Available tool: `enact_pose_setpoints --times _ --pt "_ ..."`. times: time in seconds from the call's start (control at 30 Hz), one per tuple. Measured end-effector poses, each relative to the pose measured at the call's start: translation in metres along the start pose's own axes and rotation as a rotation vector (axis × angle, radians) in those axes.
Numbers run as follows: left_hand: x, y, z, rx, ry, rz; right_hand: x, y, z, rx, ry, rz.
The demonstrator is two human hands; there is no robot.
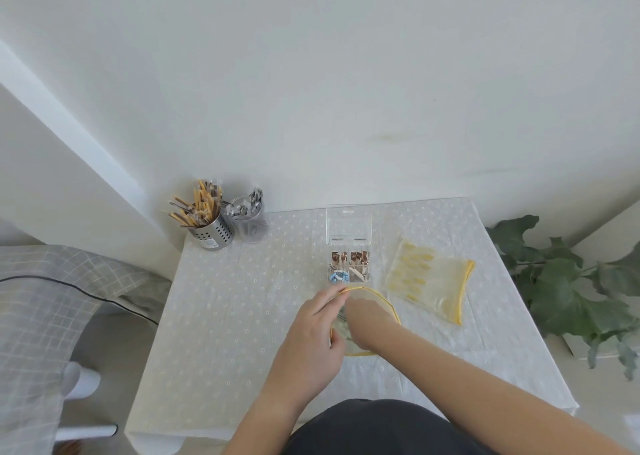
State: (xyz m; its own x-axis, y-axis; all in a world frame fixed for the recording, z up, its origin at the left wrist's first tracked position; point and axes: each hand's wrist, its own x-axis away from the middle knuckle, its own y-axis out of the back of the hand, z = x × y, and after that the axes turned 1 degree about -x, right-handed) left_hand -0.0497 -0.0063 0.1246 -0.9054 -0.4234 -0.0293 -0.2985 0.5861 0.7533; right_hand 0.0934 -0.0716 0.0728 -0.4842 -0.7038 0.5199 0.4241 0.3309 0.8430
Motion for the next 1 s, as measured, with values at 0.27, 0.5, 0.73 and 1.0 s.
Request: enact_pose_setpoints --times 0.27,0.5,0.73,1.0 --pt "0.004 -0.007 0.001 0.001 0.021 0.032 0.001 -0.005 -0.003 -0.126 -0.036 -0.007" --pt "0.001 -0.008 0.002 0.006 0.044 0.047 0.000 -0.005 -0.003 -0.127 0.014 -0.015" --pt "-0.004 -0.006 0.008 0.030 0.087 0.024 -0.009 -0.004 0.006 0.056 0.133 -0.035" --pt "-0.009 0.001 0.014 0.071 0.127 -0.014 0.004 0.019 0.004 -0.201 0.141 -0.142"
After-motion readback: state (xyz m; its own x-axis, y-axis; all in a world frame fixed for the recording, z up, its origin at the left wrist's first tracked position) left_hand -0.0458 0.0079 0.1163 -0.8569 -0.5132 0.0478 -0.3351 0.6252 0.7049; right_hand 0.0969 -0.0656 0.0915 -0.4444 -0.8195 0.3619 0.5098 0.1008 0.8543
